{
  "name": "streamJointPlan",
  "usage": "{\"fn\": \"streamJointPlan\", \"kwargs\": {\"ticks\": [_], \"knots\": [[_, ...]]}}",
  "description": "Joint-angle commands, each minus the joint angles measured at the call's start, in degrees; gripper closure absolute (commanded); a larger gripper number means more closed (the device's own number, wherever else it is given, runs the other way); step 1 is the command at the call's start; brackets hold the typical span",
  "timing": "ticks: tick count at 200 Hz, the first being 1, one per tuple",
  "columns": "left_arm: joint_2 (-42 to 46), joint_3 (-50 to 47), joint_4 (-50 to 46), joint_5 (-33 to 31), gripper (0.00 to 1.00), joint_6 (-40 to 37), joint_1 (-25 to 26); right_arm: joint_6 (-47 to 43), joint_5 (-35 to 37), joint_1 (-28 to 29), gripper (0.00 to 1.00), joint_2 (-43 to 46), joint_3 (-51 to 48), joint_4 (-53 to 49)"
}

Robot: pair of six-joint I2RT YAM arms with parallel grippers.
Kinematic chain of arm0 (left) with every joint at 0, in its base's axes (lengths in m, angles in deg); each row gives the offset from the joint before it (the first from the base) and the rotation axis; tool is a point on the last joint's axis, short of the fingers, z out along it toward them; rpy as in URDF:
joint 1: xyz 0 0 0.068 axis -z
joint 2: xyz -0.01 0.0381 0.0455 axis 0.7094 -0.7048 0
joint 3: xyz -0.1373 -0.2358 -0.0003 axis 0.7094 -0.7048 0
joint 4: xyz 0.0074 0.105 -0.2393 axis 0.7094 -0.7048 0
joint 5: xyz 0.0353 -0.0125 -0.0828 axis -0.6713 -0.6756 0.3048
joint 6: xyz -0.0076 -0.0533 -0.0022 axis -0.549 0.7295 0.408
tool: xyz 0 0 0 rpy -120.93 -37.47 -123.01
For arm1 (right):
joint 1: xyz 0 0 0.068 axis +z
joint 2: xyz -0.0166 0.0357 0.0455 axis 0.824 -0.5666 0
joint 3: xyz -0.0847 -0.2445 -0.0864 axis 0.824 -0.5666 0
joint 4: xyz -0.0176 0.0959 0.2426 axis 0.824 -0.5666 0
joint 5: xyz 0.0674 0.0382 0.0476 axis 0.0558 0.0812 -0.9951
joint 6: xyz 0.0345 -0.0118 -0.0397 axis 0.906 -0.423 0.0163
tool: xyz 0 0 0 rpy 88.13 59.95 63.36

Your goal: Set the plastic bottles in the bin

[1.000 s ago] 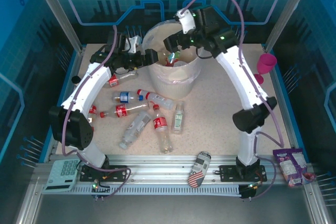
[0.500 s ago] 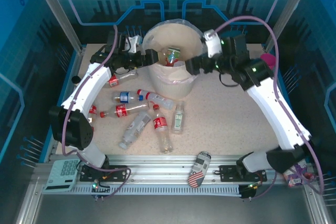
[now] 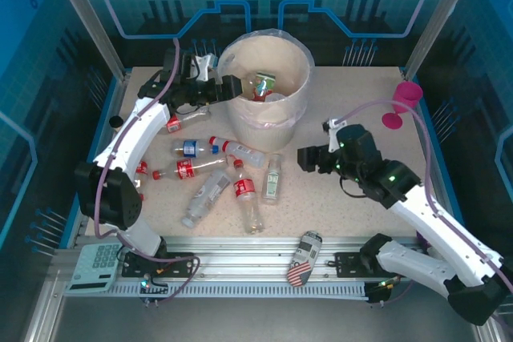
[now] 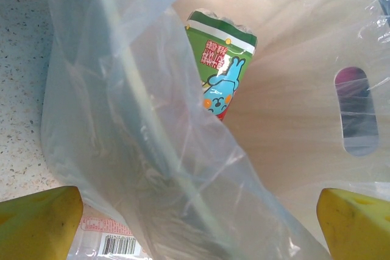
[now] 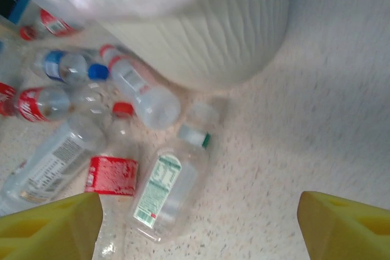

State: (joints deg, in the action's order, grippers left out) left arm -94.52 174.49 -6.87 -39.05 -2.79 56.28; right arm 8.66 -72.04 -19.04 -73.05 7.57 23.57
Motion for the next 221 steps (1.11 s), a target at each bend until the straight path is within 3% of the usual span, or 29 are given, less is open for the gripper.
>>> {"fn": "streamJointPlan", "kwargs": {"ticks": [1,66,110,186,221], "knots": [[-0.7,-2.2,-4.8,-1.3,0.01,-2.1,-0.3,9.4,-2.1,2.1,0.17,-2.1,-5.1,7.9],[-0.7,-3.7,-3.9,-0.6,0.01,-0.8,-0.3,14.1,-4.9,5.6,0.2,-13.1,-11.3,20.6],[-0.9,-4.5,-2.5,0.7,0.01,0.5,-0.3,15.6,-4.5,7.1,0.1,-18.7,-12.9,27.3],[-0.7,-4.5,-3.1,0.7,0.01,0.0,-0.3,13.7,-4.0,10.9,0.0,-32.9,-5.6,27.9],[-0.4,-4.5,-3.1,0.8,0.01,-0.1,-0.3,13.2,-3.8,11.1,0.03,-36.9,-3.7,27.5]]}}
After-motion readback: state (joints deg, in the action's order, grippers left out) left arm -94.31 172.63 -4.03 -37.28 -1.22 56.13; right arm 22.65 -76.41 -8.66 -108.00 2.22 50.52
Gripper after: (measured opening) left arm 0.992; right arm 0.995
